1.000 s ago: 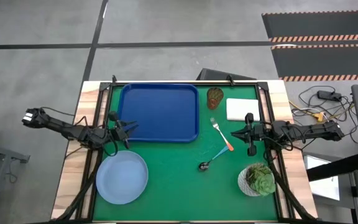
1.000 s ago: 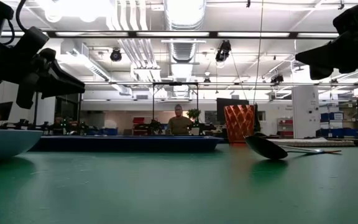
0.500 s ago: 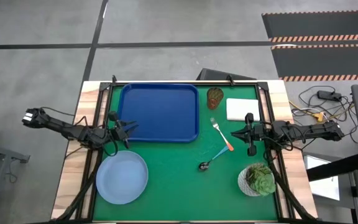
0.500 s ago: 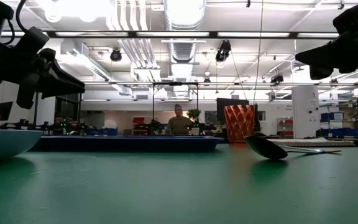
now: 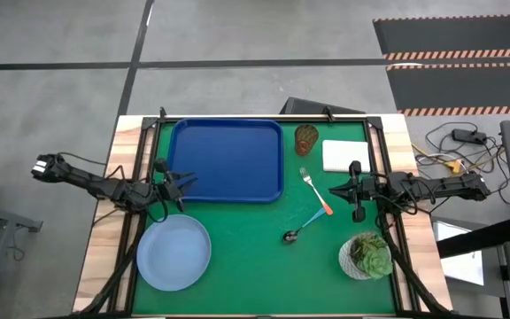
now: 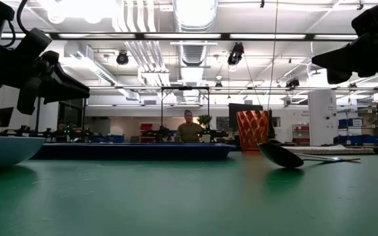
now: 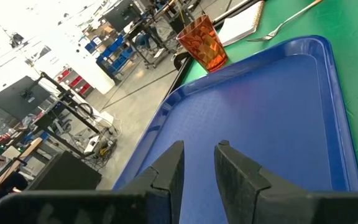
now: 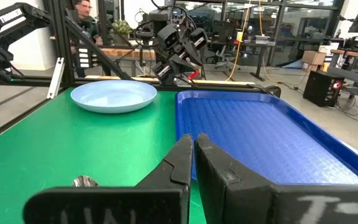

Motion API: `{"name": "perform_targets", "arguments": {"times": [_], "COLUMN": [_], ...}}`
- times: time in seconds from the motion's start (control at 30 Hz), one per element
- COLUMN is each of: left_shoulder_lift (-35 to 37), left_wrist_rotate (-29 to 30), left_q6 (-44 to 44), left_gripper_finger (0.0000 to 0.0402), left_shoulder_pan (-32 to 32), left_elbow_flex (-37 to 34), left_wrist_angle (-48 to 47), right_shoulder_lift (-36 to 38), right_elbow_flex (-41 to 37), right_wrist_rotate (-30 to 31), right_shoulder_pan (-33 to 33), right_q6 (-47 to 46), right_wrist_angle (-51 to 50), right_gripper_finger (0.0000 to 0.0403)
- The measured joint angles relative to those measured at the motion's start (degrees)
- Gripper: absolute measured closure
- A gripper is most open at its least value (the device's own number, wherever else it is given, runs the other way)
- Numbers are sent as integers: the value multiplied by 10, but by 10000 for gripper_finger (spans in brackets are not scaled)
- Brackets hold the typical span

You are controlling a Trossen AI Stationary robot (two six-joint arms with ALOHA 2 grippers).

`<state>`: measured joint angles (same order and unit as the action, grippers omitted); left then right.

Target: Pick and place plate/cup/fork/spoon on tray

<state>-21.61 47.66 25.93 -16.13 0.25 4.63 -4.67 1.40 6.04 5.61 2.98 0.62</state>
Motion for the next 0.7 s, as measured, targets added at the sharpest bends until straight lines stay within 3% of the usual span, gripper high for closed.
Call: {"name": "perform_targets", "arguments": {"times": [0.57, 0.63, 0.7], "left_shoulder_lift": [0, 0, 0], "left_wrist_rotate": [1, 4, 4], "left_q6": [0, 0, 0], "left_gripper_finger": [332, 332, 332], "left_shoulder_pan": [0, 0, 0], "left_elbow_flex": [0, 0, 0], "left_wrist_angle": [0, 0, 0], "right_shoulder_lift": [0, 0, 0], "right_elbow_flex": [0, 0, 0], "right_wrist_rotate": [0, 0, -3], "right_shoulder_pan": [0, 0, 0], "right_q6": [45, 20, -65], "right_wrist_angle": [0, 0, 0], "right_gripper_finger": [394, 394, 394]}}
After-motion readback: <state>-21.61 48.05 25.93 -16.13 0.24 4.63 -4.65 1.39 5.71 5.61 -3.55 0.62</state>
